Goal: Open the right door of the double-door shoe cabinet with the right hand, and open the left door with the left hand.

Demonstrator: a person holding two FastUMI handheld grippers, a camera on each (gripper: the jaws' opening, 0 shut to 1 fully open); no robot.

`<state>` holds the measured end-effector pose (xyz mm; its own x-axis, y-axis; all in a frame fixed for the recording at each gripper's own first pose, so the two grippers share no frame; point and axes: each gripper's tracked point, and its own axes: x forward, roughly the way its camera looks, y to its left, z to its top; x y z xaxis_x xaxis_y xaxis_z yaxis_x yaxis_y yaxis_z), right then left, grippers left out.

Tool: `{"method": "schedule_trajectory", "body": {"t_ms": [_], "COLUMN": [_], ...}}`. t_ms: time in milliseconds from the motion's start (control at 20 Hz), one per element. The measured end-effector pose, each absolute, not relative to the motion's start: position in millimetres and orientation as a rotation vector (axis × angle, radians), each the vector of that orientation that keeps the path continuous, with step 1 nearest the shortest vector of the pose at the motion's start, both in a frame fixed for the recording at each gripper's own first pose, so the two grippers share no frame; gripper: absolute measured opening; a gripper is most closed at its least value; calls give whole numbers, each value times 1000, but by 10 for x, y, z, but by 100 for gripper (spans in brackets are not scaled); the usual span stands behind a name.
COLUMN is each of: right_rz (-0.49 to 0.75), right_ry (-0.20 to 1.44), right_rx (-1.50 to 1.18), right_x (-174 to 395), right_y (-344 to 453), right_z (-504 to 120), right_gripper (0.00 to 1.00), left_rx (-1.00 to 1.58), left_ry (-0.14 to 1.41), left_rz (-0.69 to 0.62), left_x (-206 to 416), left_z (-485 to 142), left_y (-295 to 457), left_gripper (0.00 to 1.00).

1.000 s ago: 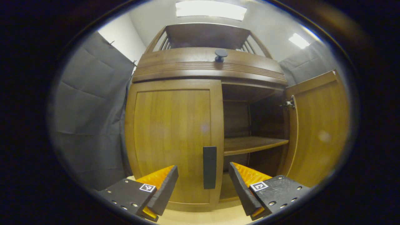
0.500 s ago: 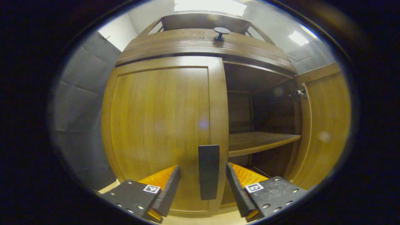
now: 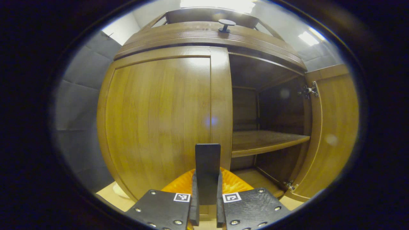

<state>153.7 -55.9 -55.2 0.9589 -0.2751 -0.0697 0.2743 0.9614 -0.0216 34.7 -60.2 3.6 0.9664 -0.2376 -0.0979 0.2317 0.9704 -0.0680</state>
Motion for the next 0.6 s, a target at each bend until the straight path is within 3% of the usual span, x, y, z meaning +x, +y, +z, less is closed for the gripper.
{"method": "schedule_trajectory", "body": {"t_ms": [250, 600], "right_rz": [-251, -189], "right_ry": [64, 50], "right_rx": [-2, 14], "right_x": [1524, 1468], "right_y": [-550, -457], "right_z": [-540, -497], "right_gripper": [94, 92], "left_rx": [-73, -89], "left_ry": [114, 128], "left_rz": [-237, -205], "left_x": [148, -135], "left_z": [58, 104], "left_y": [-542, -450], "left_gripper": [17, 17]}}
